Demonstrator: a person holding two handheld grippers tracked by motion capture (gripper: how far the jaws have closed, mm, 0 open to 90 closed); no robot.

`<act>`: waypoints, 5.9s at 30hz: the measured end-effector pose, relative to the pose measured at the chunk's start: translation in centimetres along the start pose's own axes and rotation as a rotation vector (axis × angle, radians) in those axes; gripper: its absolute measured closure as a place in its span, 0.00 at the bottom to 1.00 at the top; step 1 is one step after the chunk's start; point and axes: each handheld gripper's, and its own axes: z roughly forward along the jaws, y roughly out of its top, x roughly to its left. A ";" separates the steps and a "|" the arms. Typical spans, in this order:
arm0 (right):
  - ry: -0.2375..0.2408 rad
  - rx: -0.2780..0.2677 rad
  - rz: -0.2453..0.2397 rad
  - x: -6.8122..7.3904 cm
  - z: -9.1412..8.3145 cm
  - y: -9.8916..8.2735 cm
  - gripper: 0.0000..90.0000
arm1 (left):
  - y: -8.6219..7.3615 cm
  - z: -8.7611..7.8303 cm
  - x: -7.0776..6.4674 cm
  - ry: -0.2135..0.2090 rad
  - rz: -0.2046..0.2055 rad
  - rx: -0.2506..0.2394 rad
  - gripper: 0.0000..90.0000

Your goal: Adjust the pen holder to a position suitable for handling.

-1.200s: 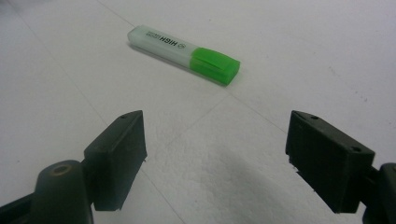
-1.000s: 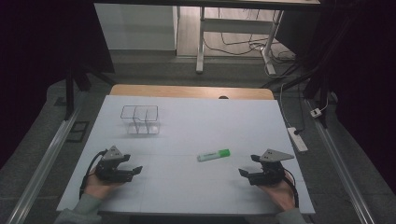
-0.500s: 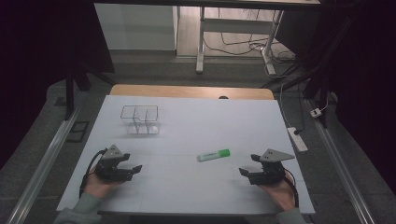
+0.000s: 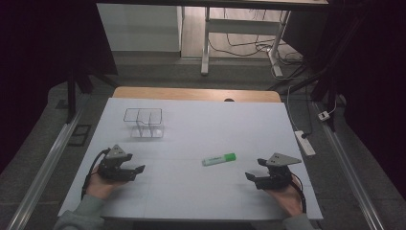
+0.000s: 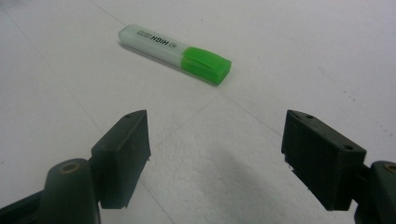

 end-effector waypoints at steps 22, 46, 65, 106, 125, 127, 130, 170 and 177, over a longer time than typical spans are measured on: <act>-0.020 0.001 0.005 -0.1 0.0 0.0 0.25 | 0.6 -0.2 3.2 0.053 -0.069 -0.022 0.35; -0.015 0.011 0.010 -0.1 -0.1 -0.3 0.25 | 0.3 -0.9 8.3 0.119 -0.187 -0.064 0.53; -0.015 0.005 0.026 -0.1 -0.1 -0.3 0.25 | 3.3 1.4 11.9 0.169 -0.222 -0.108 0.99; -0.009 0.016 0.025 -0.1 0.2 -0.5 0.25 | 4.8 5.2 14.0 0.088 -0.251 -0.076 0.99; -0.012 0.024 0.022 -0.1 0.2 -0.5 0.26 | 6.3 6.7 11.7 0.035 -0.181 -0.056 0.99; -0.006 0.025 0.023 -0.2 0.2 -0.5 0.26 | 6.4 6.8 11.5 0.032 -0.180 -0.056 0.99; -0.015 0.026 0.024 -0.2 0.2 -0.6 0.26 | 6.5 7.1 11.2 0.026 -0.177 -0.049 0.99; -0.007 0.031 0.014 -0.1 0.2 -0.5 0.26 | 10.0 10.5 6.8 -0.071 -0.112 -0.040 0.99; -0.004 0.032 0.013 -0.1 0.2 -0.5 0.26 | 10.6 11.1 6.1 -0.082 -0.101 -0.039 0.99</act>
